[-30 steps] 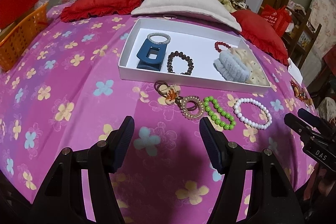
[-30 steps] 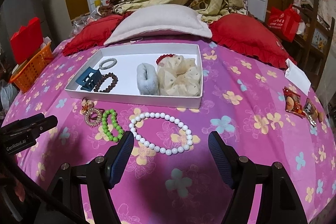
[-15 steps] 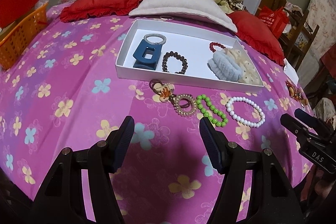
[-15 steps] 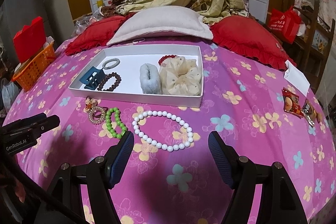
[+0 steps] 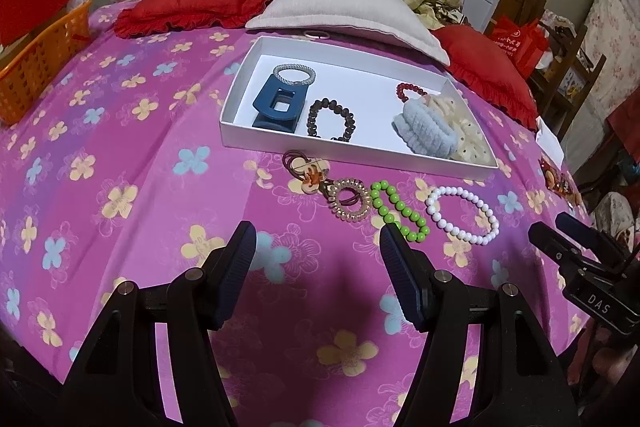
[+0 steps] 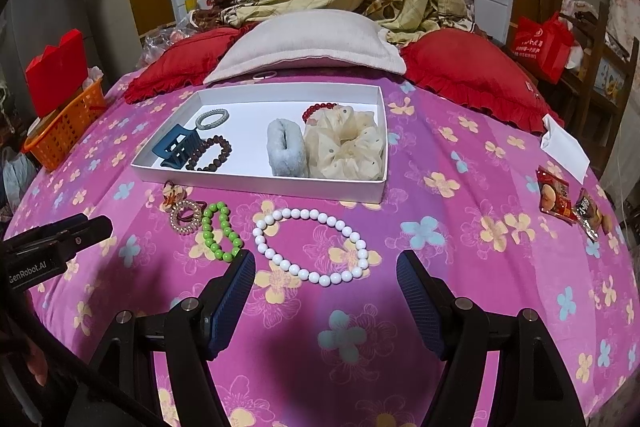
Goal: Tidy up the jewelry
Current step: 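Move both tools toward the gold coil hair tie and white pearl bracelet, then grasp the gold coil hair tie with left tool while right grasps pearl bracelet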
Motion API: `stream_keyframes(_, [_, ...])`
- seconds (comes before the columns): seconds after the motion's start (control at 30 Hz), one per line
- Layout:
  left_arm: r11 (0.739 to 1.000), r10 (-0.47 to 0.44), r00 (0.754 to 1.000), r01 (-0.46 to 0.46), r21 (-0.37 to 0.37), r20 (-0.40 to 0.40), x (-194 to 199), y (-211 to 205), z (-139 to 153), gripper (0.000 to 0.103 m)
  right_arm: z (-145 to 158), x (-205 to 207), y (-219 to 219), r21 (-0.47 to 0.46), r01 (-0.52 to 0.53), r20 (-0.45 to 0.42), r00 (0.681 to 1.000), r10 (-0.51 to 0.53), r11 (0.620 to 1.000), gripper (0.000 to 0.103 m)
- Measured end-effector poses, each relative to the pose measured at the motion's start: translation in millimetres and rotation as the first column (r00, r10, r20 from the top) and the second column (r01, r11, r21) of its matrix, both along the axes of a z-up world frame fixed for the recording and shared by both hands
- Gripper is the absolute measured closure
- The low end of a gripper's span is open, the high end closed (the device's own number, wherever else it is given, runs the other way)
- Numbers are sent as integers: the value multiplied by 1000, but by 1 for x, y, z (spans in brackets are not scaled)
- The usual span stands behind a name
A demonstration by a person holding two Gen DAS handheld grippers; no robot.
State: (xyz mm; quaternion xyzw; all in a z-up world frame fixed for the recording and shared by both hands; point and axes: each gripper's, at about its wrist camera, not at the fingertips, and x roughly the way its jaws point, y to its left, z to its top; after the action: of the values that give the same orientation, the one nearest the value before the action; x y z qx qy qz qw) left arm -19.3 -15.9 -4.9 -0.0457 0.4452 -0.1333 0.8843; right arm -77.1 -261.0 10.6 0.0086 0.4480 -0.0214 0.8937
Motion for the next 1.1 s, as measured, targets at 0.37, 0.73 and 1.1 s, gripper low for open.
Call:
stream_keyframes(0.37, [1000, 4, 1000, -5, -16, -23, 4, 2, -7, 39, -9, 4, 2, 1, -4, -26, 1000, 4, 1000, 32])
stream_keyframes(0.73, [996, 39, 996, -45, -76, -82, 17, 19, -21, 39, -18, 17, -18, 20, -8, -32, 999, 8, 1000, 32])
stream_keyframes(1.1, [992, 48, 982, -69, -108, -184, 51, 13, -52, 39, -42, 36, -43, 71, -19, -85, 996, 25, 997, 37])
